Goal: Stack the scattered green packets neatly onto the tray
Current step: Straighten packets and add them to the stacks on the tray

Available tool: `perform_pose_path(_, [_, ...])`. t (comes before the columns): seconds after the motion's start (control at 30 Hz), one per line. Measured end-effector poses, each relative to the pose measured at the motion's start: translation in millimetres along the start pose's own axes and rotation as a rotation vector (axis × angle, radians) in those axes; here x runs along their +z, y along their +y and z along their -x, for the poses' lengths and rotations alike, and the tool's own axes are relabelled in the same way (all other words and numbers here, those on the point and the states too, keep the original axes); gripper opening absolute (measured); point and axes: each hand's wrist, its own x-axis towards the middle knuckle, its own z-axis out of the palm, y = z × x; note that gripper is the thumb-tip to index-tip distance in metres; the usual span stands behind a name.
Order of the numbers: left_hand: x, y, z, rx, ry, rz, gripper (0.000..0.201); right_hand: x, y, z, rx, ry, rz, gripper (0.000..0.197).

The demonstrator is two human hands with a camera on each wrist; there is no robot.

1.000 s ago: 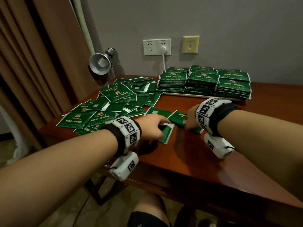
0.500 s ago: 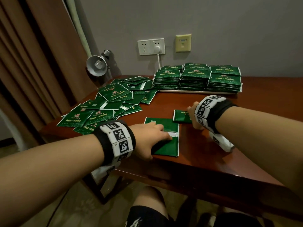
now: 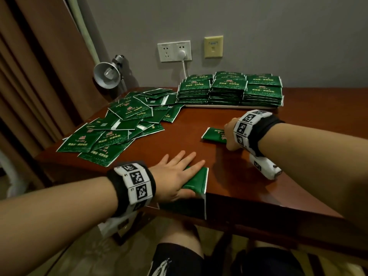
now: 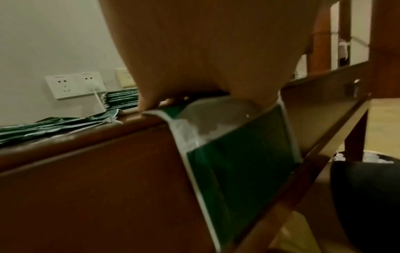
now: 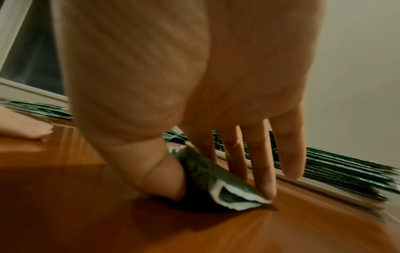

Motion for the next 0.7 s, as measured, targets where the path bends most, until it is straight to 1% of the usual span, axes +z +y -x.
perform_pose_path(0.03, [1, -3, -3, -0.006, 0.009, 0.036, 0.078, -1, 0, 0, 0.004, -0.006, 0.001, 0.067])
perform_pose_path(0.1, [-5, -10, -13, -0.028, 0.001, 0.105, 0.068, 2, -1, 1, -0.01, -0.026, 0.028, 0.064])
perform_pose_path(0.17, [-13, -14, -25, -0.053, 0.014, 0.13, 0.066, -2, -5, 7, 0.018, -0.068, 0.064, 0.057])
perform_pose_path(0.27, [-20, -22, -48, -0.134, 0.039, 0.094, 0.075, -4, -6, 14, 0.053, -0.073, 0.079, 0.059])
perform_pose_path(0.37, [-26, -30, -67, -0.255, 0.085, 0.044, 0.081, -4, 2, 14, 0.0, -0.056, -0.045, 0.062])
perform_pose_path(0.43, [-35, -28, -66, -0.297, 0.159, 0.065, 0.083, -5, 6, 15, -0.008, -0.064, -0.054, 0.059])
perform_pose_path(0.5, [-43, -20, -56, -0.269, 0.238, 0.147, 0.086, -7, 7, 15, -0.022, -0.078, -0.028, 0.054])
perform_pose_path(0.53, [-45, -14, -48, -0.229, 0.251, 0.179, 0.09, -7, 6, 15, -0.03, -0.083, -0.015, 0.053])
perform_pose_path(0.57, [-43, -8, -40, -0.174, 0.232, 0.182, 0.096, -8, 6, 15, -0.041, -0.08, 0.0, 0.053])
perform_pose_path(0.6, [-39, -2, -32, -0.12, 0.182, 0.146, 0.105, -8, 5, 14, -0.048, -0.079, 0.007, 0.054])
perform_pose_path(0.67, [-24, 10, -17, -0.05, 0.071, -0.025, 0.121, -9, 4, 14, -0.052, -0.099, 0.008, 0.056])
perform_pose_path(0.7, [-18, 13, -13, -0.034, 0.041, -0.095, 0.122, -10, 3, 15, -0.048, -0.108, 0.011, 0.057])
